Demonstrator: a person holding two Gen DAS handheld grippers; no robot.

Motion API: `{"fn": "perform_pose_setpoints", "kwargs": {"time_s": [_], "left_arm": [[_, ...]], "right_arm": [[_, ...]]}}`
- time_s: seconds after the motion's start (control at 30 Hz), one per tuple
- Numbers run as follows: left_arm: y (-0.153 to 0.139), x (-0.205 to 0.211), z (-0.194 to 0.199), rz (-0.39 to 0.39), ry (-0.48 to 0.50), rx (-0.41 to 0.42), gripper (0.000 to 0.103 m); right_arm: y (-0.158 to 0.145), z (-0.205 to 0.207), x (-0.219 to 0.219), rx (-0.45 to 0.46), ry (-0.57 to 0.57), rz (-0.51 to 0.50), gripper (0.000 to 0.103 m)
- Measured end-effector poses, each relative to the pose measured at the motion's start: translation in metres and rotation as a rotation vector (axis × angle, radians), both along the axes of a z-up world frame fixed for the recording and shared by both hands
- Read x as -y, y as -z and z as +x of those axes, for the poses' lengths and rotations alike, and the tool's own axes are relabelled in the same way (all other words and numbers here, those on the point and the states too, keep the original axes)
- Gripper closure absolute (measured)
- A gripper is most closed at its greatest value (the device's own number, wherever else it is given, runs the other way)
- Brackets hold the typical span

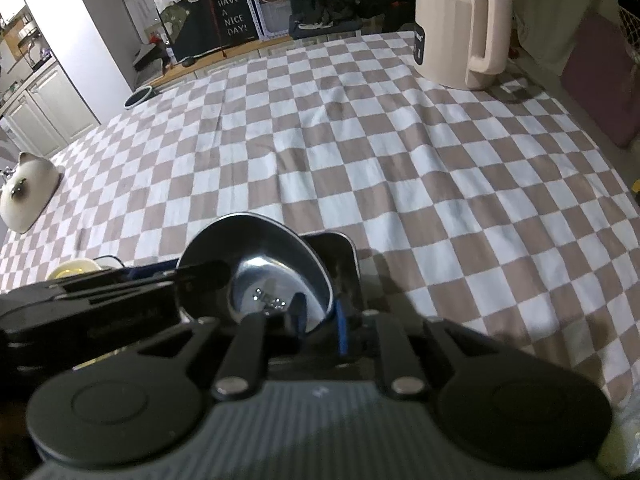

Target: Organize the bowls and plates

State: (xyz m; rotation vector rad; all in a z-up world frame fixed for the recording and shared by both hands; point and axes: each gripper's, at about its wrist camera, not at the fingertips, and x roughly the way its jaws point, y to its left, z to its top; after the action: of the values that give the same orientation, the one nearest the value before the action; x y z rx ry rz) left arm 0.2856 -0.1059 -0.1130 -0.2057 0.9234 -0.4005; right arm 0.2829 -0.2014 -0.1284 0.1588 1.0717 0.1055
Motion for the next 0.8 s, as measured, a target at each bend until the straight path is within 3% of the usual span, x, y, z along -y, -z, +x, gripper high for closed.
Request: {"fn": "perform_pose_setpoints", "kwargs": {"time_s": [0.43,0.57,0.8], "left_arm": [[0.009,0.003,0.004,0.031,0.006,-0.026,0.072],[0.011,0.004,0.005,0.033,0.011,-0.036,0.071],[0.014,0.008,0.007,0.041,0.019,-0.041,0.067]], "right_arm": [[0.01,0.006,-0.002,-0.029,-0.025,-0.008,0.08],[0.013,0.007,-0.005,-0.037,-0.039,-0.011,0.072],[0.016,0.009,-0.005,-0.05,-0.051,-0.013,0.07]]}}
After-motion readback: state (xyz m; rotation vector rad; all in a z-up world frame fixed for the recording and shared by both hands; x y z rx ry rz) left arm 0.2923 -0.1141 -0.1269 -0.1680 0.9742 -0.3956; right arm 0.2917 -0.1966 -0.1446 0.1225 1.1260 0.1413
